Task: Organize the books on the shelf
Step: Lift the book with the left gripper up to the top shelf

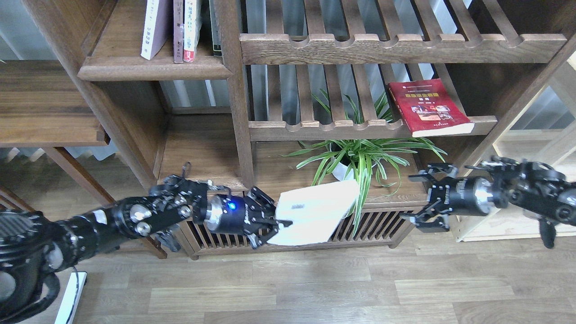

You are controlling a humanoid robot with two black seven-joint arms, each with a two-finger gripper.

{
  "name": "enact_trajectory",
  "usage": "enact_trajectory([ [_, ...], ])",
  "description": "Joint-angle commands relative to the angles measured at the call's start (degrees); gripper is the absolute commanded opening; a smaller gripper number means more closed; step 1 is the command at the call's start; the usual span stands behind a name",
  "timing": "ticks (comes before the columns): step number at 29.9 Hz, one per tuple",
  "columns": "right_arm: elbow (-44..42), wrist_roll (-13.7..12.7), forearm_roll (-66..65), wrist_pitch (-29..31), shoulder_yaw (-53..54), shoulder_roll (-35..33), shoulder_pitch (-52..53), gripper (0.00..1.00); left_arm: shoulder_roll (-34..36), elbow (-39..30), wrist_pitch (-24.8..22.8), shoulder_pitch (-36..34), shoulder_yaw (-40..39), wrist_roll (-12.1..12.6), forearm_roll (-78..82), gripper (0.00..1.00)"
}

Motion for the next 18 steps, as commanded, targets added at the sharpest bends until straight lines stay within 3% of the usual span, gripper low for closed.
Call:
enact_trajectory([
  [1,-3.41,0.00,1.57,-0.35,2.57,-0.43,-3.85,1.00,3.53,-1.30,0.00,-0.39,-0.38,-0.10,-1.87,0.00],
  [8,-5.26,0.00,4.47,-2.80,3.72,-1.14,-7.81,1.00,14.15,-9.29,0.00,-0.74,-3.63,0.34,-4.96,0.00],
  [13,-7.63,0.00,5.18,-6.41,2.75,-1.14,-10.18,1.00,25.31,-20.71,0.00,-0.57,-7.06,1.92,-6.45,0.00],
  [18,-9.83,0.00,5.00,-6.68,2.58,-1.23,-11.41,1.00,33.49,-26.26,0.00,-0.39,-8.38,1.58,-6.80,0.00],
])
